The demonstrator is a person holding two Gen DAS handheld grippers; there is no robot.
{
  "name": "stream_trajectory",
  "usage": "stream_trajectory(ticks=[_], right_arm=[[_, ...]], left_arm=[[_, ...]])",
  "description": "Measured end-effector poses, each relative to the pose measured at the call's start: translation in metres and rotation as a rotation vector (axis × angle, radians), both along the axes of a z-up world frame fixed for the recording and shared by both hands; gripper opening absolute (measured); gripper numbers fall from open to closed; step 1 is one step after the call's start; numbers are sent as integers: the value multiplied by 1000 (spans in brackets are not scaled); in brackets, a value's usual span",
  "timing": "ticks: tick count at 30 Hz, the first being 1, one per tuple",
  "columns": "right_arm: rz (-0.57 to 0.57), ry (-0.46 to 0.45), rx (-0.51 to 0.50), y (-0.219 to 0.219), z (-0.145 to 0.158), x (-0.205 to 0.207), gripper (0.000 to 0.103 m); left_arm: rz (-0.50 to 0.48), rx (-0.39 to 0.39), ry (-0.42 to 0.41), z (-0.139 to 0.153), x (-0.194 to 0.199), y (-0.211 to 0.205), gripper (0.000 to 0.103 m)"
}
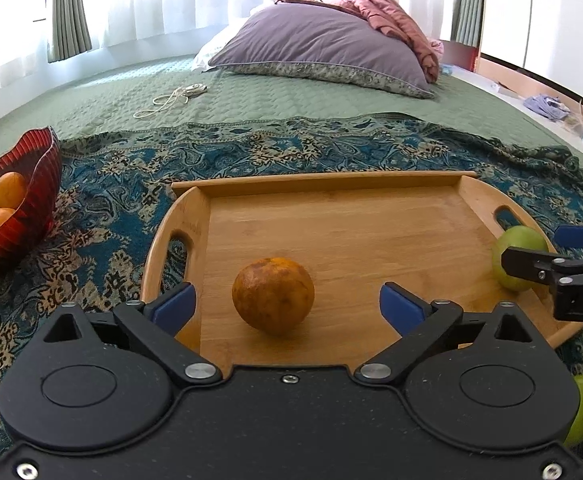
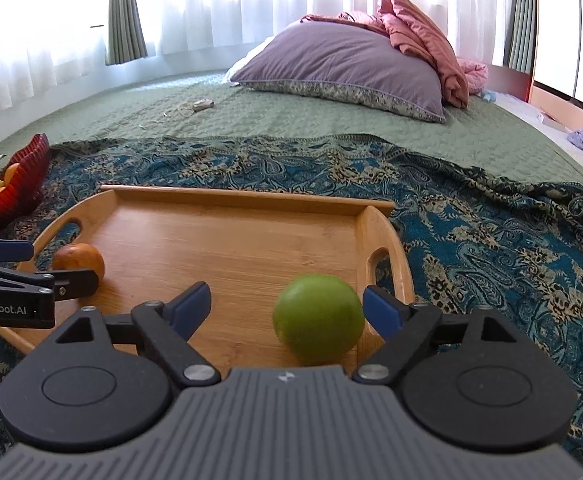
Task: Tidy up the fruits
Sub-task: 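Withdraw both grippers from the tray back toward the remaining fruits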
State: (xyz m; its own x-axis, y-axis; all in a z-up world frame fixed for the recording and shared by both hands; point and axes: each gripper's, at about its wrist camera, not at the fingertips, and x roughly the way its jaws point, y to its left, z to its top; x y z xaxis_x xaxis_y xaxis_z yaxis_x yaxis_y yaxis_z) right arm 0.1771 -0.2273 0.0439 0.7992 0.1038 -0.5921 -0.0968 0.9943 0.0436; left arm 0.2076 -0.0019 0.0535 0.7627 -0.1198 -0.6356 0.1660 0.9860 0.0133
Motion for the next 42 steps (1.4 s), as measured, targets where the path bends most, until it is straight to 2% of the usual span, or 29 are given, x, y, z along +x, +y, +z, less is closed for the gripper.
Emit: stream_trajectory(ticks=[7, 28, 35, 42], right_arm=[[7, -46, 3, -6, 6, -17, 103], [45, -167, -10, -7, 10, -81, 103], [63, -186, -61, -2, -3, -103, 103], [56, -207, -48, -1, -12, -123, 103]], left_arm=[[-14, -2, -28, 3, -19, 3, 101], [-43, -49, -90, 6, -92, 6, 103], [-42, -46, -107, -1, -116, 6, 103], [-31, -51, -106, -11, -132, 7, 103]])
